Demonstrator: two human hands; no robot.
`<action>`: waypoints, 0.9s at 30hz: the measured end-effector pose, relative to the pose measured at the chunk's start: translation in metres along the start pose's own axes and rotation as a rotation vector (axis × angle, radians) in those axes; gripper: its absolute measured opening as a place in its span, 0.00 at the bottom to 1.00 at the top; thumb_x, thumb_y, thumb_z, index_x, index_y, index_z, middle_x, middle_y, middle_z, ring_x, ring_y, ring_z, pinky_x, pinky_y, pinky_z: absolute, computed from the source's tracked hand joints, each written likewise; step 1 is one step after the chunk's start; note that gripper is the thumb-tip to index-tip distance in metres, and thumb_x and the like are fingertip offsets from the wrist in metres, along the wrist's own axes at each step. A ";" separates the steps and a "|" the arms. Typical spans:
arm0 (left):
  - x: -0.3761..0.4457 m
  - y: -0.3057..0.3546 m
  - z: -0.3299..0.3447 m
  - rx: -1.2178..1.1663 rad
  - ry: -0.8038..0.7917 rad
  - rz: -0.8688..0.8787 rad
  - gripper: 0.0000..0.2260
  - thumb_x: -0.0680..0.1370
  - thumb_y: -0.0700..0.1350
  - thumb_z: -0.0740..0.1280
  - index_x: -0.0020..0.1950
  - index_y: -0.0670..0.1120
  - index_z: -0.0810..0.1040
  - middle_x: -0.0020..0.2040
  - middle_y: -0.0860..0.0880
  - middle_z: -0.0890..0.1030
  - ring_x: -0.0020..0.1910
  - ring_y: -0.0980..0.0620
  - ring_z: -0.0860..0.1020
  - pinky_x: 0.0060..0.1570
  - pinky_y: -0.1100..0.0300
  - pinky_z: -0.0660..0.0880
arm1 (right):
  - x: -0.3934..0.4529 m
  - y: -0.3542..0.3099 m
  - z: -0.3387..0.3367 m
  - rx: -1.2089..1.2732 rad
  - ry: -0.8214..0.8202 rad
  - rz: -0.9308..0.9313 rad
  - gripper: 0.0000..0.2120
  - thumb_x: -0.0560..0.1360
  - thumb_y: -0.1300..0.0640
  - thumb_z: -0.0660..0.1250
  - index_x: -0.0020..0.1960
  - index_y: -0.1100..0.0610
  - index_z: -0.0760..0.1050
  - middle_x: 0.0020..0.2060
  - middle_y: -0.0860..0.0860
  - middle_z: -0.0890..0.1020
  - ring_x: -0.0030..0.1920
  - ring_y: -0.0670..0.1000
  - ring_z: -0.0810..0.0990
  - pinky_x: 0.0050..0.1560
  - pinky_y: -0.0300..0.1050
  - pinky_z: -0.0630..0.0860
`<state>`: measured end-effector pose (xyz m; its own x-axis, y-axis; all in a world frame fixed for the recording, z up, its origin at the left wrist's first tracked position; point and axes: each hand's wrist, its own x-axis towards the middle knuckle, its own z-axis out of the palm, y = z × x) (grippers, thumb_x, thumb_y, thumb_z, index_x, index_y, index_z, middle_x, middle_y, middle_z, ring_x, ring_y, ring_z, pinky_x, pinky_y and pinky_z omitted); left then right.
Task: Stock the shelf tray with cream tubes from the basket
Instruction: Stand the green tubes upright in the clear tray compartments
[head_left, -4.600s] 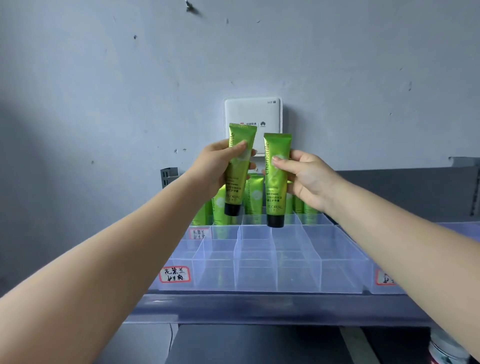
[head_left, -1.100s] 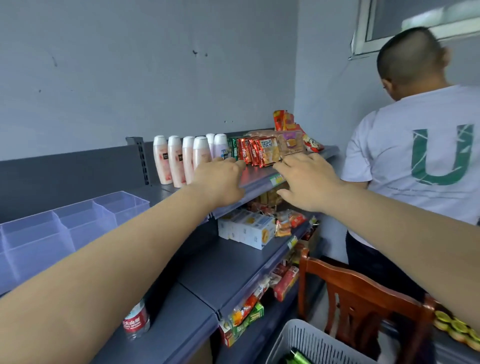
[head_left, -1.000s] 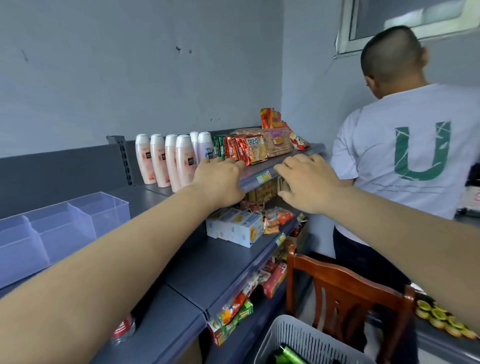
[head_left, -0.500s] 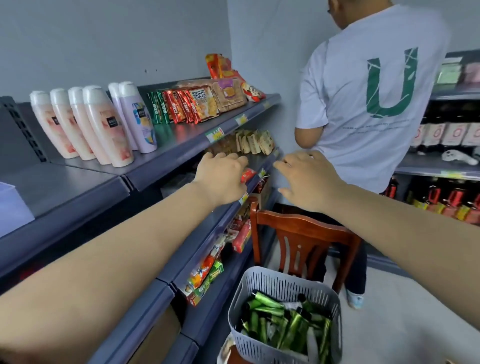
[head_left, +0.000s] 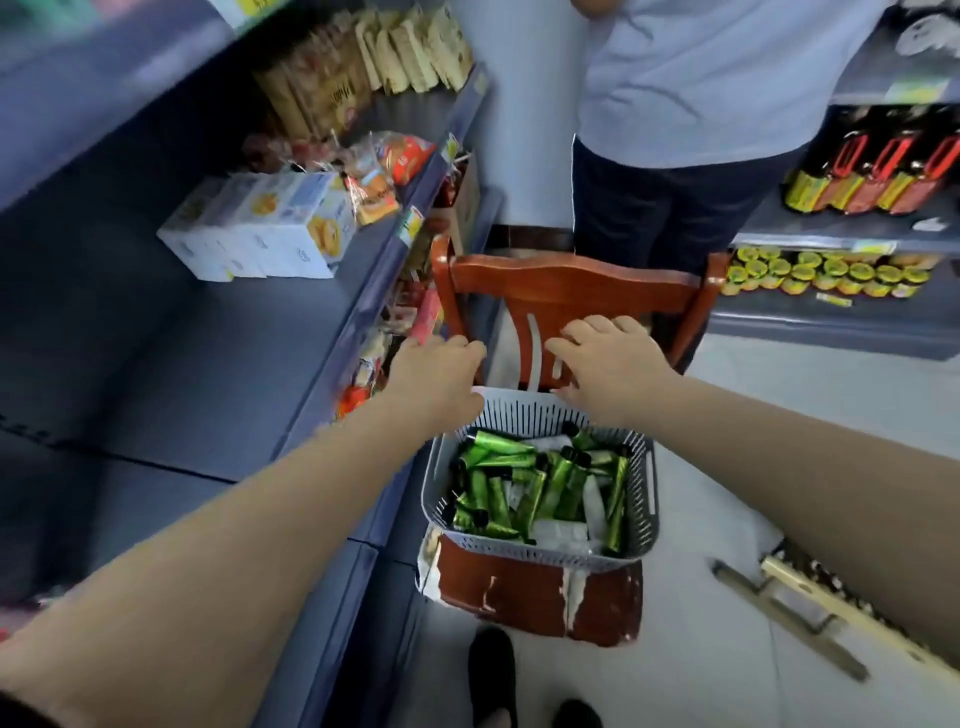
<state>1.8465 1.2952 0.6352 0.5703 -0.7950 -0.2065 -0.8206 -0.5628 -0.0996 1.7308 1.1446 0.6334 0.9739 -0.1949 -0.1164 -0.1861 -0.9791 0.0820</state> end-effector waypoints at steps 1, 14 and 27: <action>0.006 0.000 0.015 -0.004 -0.032 0.018 0.19 0.75 0.51 0.63 0.65 0.47 0.69 0.61 0.47 0.74 0.61 0.44 0.71 0.60 0.49 0.65 | 0.003 0.000 0.015 0.015 -0.037 0.011 0.25 0.77 0.45 0.59 0.71 0.52 0.62 0.67 0.52 0.68 0.68 0.55 0.65 0.66 0.52 0.63; 0.070 0.007 0.197 -0.190 -0.411 0.101 0.20 0.76 0.48 0.63 0.67 0.45 0.68 0.60 0.46 0.74 0.57 0.43 0.75 0.51 0.51 0.72 | 0.032 -0.014 0.199 0.268 -0.449 0.154 0.29 0.77 0.43 0.60 0.74 0.51 0.58 0.72 0.53 0.63 0.72 0.56 0.61 0.70 0.54 0.59; 0.107 0.017 0.352 -0.438 -0.545 -0.201 0.08 0.75 0.41 0.65 0.53 0.42 0.71 0.52 0.43 0.75 0.52 0.42 0.76 0.44 0.53 0.73 | 0.060 -0.047 0.353 0.698 -0.496 0.457 0.29 0.76 0.48 0.64 0.74 0.52 0.59 0.70 0.53 0.67 0.68 0.56 0.68 0.62 0.50 0.71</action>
<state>1.8808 1.2798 0.2690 0.5154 -0.5057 -0.6918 -0.5468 -0.8157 0.1889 1.7520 1.1581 0.2727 0.6526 -0.4107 -0.6368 -0.7240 -0.5859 -0.3640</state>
